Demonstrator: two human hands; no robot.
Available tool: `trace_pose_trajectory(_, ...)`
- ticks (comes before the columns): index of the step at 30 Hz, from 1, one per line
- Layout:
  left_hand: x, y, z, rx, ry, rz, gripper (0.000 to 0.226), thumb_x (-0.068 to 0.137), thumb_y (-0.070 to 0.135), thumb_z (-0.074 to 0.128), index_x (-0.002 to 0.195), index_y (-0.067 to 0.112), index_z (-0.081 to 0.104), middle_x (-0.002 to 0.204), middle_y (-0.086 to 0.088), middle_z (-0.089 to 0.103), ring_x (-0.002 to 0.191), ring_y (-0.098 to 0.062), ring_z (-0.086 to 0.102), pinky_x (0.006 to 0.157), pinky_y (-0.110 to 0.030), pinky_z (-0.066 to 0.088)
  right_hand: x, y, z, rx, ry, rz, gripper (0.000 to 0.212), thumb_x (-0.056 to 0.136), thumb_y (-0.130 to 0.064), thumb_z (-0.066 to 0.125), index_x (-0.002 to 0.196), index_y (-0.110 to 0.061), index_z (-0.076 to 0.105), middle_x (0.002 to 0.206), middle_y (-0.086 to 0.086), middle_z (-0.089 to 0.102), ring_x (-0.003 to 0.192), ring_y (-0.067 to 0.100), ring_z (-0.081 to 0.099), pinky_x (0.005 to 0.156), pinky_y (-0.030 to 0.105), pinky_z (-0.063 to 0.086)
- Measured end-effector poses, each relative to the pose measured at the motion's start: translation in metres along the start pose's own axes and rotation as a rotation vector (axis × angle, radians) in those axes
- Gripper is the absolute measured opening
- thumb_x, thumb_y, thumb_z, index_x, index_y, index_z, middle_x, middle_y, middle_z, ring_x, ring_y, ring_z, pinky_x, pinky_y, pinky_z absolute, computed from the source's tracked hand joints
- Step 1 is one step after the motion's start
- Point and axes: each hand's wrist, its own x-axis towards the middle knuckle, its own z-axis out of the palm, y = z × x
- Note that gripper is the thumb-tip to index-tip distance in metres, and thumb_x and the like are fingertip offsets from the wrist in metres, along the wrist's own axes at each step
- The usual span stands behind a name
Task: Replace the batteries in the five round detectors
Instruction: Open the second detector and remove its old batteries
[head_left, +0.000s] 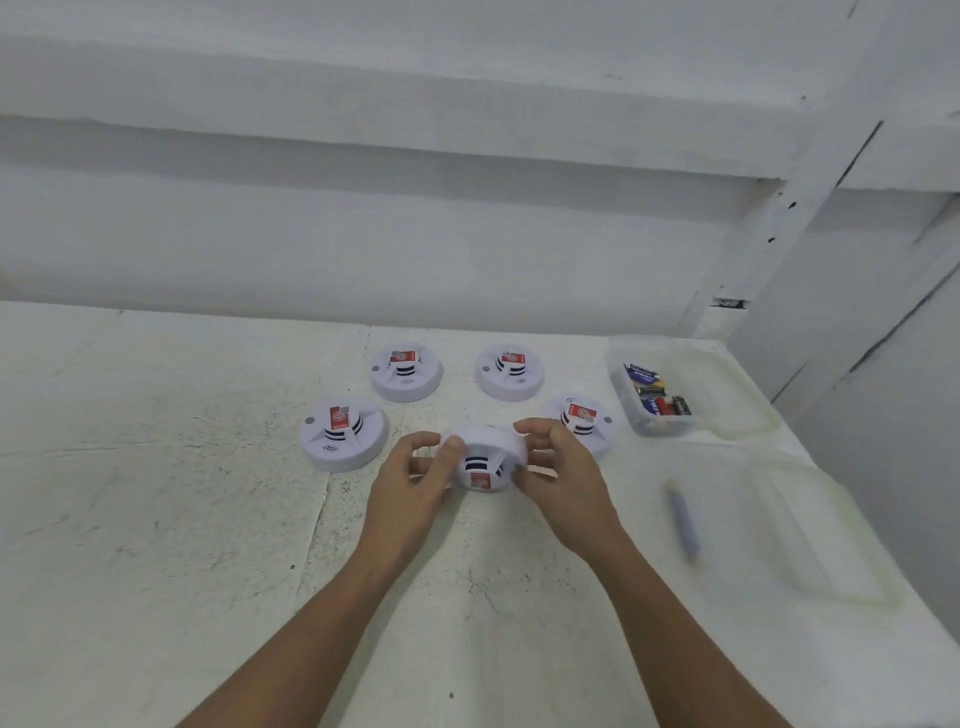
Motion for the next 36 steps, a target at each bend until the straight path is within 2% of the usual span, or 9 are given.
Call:
trace_pose_trajectory(3,-0.009,0.000,-0.006,0.120,-0.031,0.019,0.050,0.064,0.073,0.059,0.098,0.035,0.056,0.086,0.005,0.070,0.074,-0.011,0.065,0.063,-0.025,0.048,-0.019,0.003,-0.004,-0.061,-0.032,-0.074,0.037,0.081,0.004,0.062,0.101,-0.026,0.062,0.104,-0.009,0.065,0.096,0.000,0.060,0.079,0.015,0.052)
trace_pose_trajectory(13,-0.027,-0.016,-0.040,0.291,-0.320,0.112,0.080,0.044,0.055,0.084,0.118,0.043,0.056,0.108,0.024,0.063,0.097,0.007,0.055,0.074,0.001,0.037,-0.063,0.023,0.000,-0.481,-0.105,-0.359,0.048,0.071,0.003,0.058,0.104,-0.032,0.057,0.114,-0.018,0.051,0.113,0.001,0.046,0.096,0.007,0.033)
trace_pose_trajectory(17,-0.029,-0.011,-0.040,0.301,-0.393,0.186,0.073,0.049,0.035,0.093,0.104,0.064,0.054,0.109,0.032,0.057,0.102,0.005,0.054,0.078,-0.001,0.038,-0.072,0.022,0.001,-0.522,-0.122,-0.377,0.037,0.075,-0.012,0.052,0.108,-0.023,0.064,0.118,-0.006,0.053,0.116,0.006,0.044,0.099,0.007,0.031)
trace_pose_trajectory(19,-0.030,-0.008,-0.041,0.295,-0.427,0.214,0.073,0.053,0.033,0.092,0.107,0.060,0.053,0.111,0.032,0.057,0.104,0.007,0.054,0.082,-0.003,0.040,-0.073,0.018,-0.001,-0.543,-0.138,-0.373,0.035,0.077,-0.018,0.049,0.107,-0.021,0.066,0.116,-0.005,0.053,0.116,0.006,0.043,0.099,0.008,0.032)
trace_pose_trajectory(24,-0.026,-0.015,-0.039,0.448,-0.484,0.243,0.094,0.047,0.062,0.081,0.131,0.048,0.041,0.119,0.029,0.054,0.116,0.003,0.047,0.106,-0.030,0.033,-0.062,0.005,-0.003,-0.644,-0.204,-0.398,0.025,0.082,-0.028,0.053,0.101,-0.021,0.069,0.110,-0.005,0.058,0.108,0.011,0.047,0.092,0.018,0.039)
trace_pose_trajectory(26,-0.024,-0.015,-0.036,0.547,-0.495,0.220,0.111,0.040,0.068,0.079,0.139,0.045,0.032,0.127,0.029,0.044,0.123,0.003,0.035,0.105,-0.025,0.017,-0.057,0.000,-0.006,-0.669,-0.242,-0.389,0.024,0.082,-0.031,0.057,0.100,-0.022,0.069,0.117,-0.005,0.057,0.113,0.012,0.047,0.094,0.024,0.040)
trace_pose_trajectory(29,-0.021,-0.014,-0.031,0.625,-0.504,0.221,0.122,0.030,0.075,0.076,0.138,0.048,0.027,0.129,0.024,0.040,0.122,0.001,0.027,0.097,-0.018,0.008,-0.050,-0.006,-0.008,-0.707,-0.331,-0.396,0.021,0.083,-0.028,0.065,0.102,-0.020,0.068,0.131,-0.003,0.053,0.123,0.010,0.041,0.101,0.027,0.036)
trace_pose_trajectory(33,-0.019,-0.009,-0.025,0.641,-0.509,0.258,0.122,0.025,0.075,0.072,0.135,0.044,0.030,0.124,0.027,0.041,0.108,0.033,0.005,0.105,-0.028,0.009,-0.046,-0.011,-0.006,-0.737,-0.429,-0.352,0.023,0.090,-0.024,0.061,0.111,-0.015,0.062,0.140,-0.003,0.047,0.129,0.015,0.039,0.104,0.023,0.031)
trace_pose_trajectory(36,-0.021,-0.007,-0.021,0.652,-0.498,0.266,0.107,0.027,0.078,0.067,0.123,0.049,0.031,0.112,0.037,0.040,0.102,0.038,0.009,0.105,-0.031,0.010,-0.049,-0.010,-0.005,-0.744,-0.433,-0.329,0.022,0.094,-0.022,0.054,0.115,-0.016,0.057,0.145,-0.007,0.040,0.131,0.011,0.035,0.102,0.021,0.031)
